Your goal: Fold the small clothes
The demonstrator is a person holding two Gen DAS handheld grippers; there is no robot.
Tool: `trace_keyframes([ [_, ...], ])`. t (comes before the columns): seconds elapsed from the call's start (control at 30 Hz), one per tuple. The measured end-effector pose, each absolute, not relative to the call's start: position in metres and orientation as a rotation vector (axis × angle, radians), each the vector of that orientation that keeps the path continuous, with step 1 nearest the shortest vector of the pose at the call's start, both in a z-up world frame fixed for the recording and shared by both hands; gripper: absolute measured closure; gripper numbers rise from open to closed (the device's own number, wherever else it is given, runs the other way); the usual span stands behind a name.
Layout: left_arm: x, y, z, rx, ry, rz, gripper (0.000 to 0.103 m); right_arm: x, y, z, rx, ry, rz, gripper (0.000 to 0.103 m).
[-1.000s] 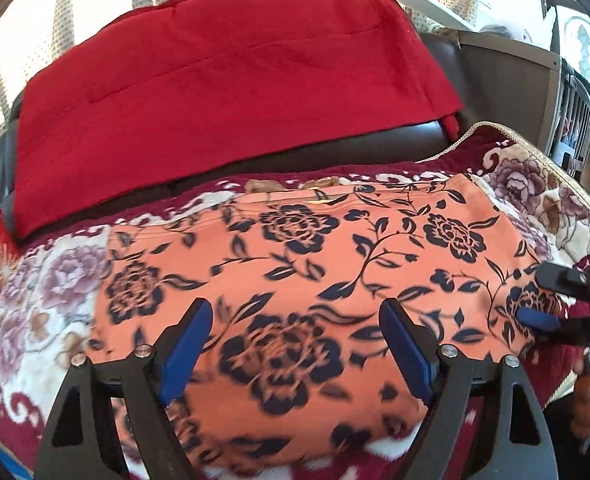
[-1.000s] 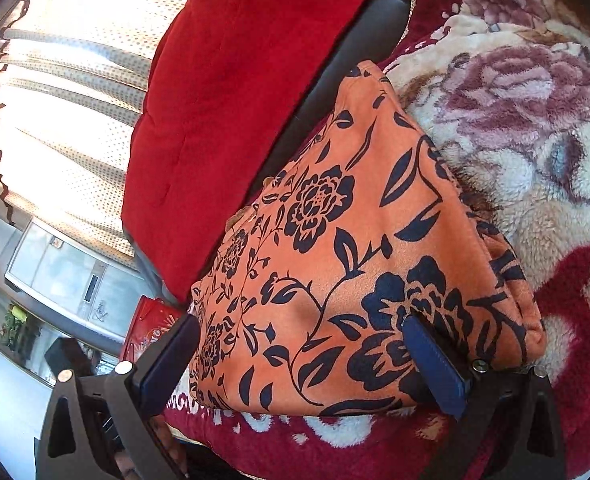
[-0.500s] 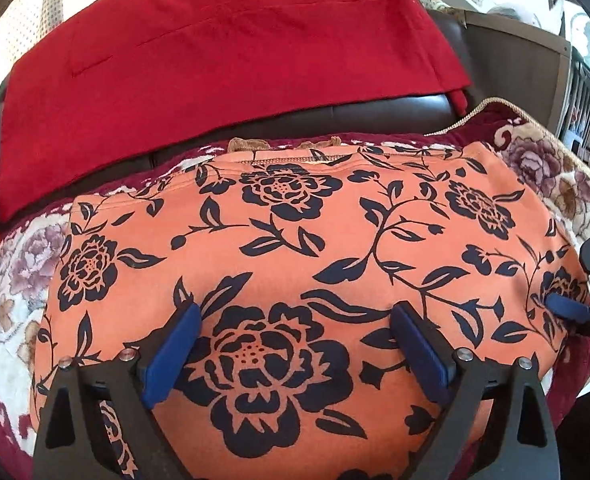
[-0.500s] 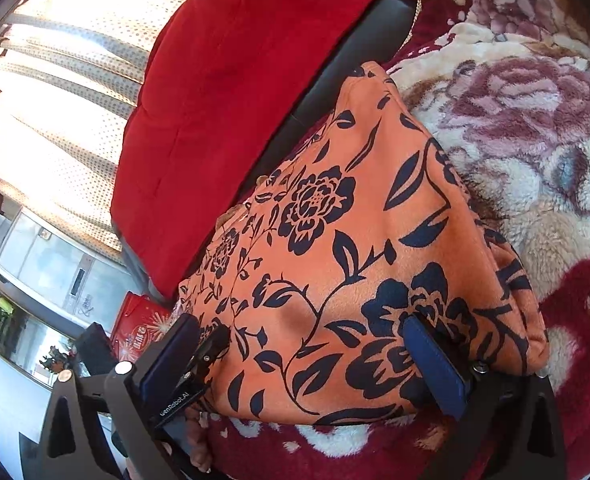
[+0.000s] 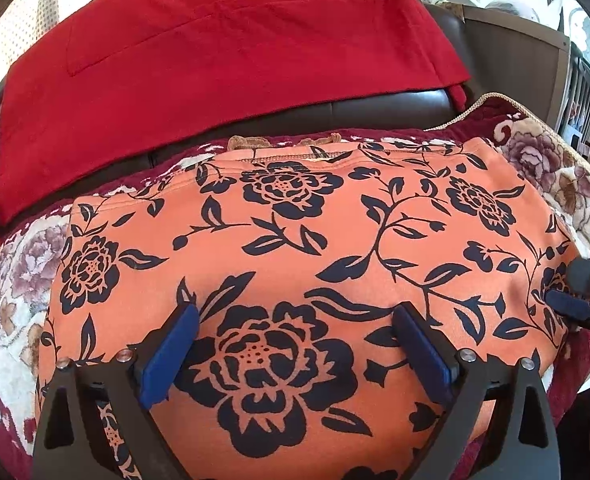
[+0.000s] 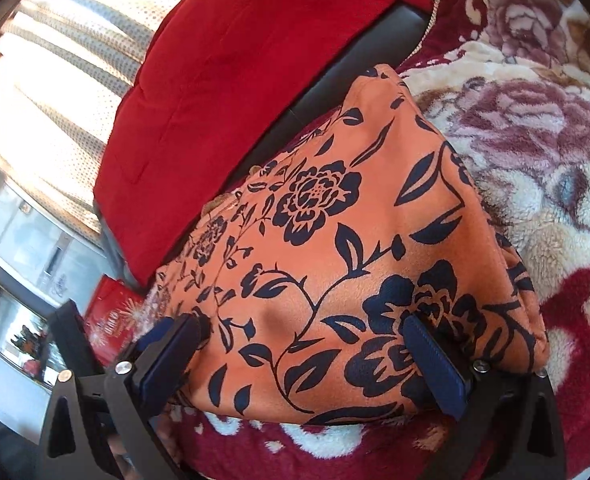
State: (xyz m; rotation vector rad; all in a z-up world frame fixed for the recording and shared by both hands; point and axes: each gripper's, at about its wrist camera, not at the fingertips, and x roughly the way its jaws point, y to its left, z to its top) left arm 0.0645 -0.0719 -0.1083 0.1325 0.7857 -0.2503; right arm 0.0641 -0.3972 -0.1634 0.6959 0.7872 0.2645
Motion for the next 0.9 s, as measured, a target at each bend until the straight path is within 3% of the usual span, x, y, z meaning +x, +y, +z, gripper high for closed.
trace_keyframes([
  [0.23, 0.057, -0.037, -0.088, -0.023, 0.688, -0.184, 0.005, 0.058, -0.394, -0.157, 0.717, 0.835, 0.175, 0.0],
  [0.33, 0.069, -0.037, -0.112, 0.02, 0.826, -0.178, 0.005, 0.039, -0.392, -0.149, 0.751, 0.831, 0.141, 0.0],
  [0.9, 0.072, -0.03, -0.11, 0.002, 0.833, -0.165, 0.004, 0.017, -0.435, -0.176, 0.966, 0.846, 0.018, 0.0],
])
